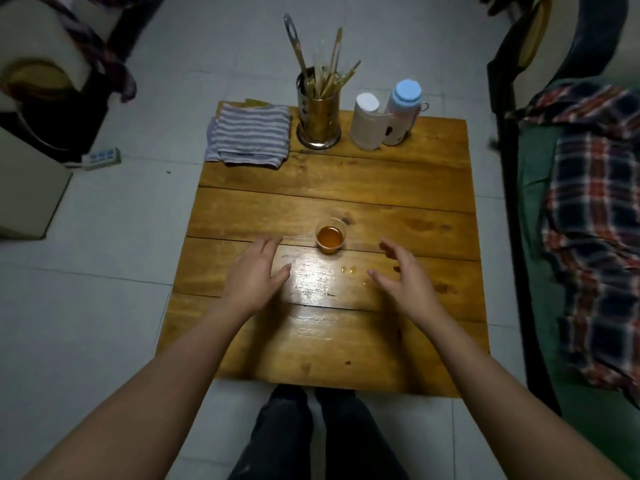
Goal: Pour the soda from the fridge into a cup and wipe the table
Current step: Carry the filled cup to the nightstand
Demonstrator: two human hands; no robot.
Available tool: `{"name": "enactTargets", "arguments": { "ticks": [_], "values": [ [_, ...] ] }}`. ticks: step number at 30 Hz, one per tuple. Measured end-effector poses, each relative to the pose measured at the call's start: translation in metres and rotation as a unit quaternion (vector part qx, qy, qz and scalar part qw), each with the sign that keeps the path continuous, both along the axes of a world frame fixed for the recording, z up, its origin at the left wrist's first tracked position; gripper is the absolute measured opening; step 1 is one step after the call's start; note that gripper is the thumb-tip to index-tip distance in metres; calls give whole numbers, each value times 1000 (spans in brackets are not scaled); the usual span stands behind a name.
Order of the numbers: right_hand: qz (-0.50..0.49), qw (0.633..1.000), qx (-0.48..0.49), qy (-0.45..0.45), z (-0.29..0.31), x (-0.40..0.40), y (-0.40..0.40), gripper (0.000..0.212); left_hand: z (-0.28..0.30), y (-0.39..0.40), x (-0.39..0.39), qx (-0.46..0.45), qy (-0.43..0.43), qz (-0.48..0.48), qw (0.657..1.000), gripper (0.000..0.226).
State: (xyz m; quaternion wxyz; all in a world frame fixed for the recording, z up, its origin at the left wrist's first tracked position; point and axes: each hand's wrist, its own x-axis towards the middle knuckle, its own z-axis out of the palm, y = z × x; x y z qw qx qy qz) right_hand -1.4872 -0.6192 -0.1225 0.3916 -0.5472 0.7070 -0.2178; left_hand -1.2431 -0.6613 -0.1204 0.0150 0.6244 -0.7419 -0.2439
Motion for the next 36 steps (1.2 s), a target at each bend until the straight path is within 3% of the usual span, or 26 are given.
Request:
{"name": "enactTargets", "arguments": {
  "ticks": [6, 19, 36],
  "values": [
    [-14, 997, 23, -68, -55, -2, -43, 75, -55, -17, -17, 22, 18, 55, 998, 60],
    [17, 993, 34, -109, -145, 21, -77, 99, -155, -11, -23, 69, 25, 43, 996, 69],
    [10, 994, -37, -99, -148, 44, -91, 75, -164, -3, -20, 56, -24, 19, 998, 63]
  ]
}}
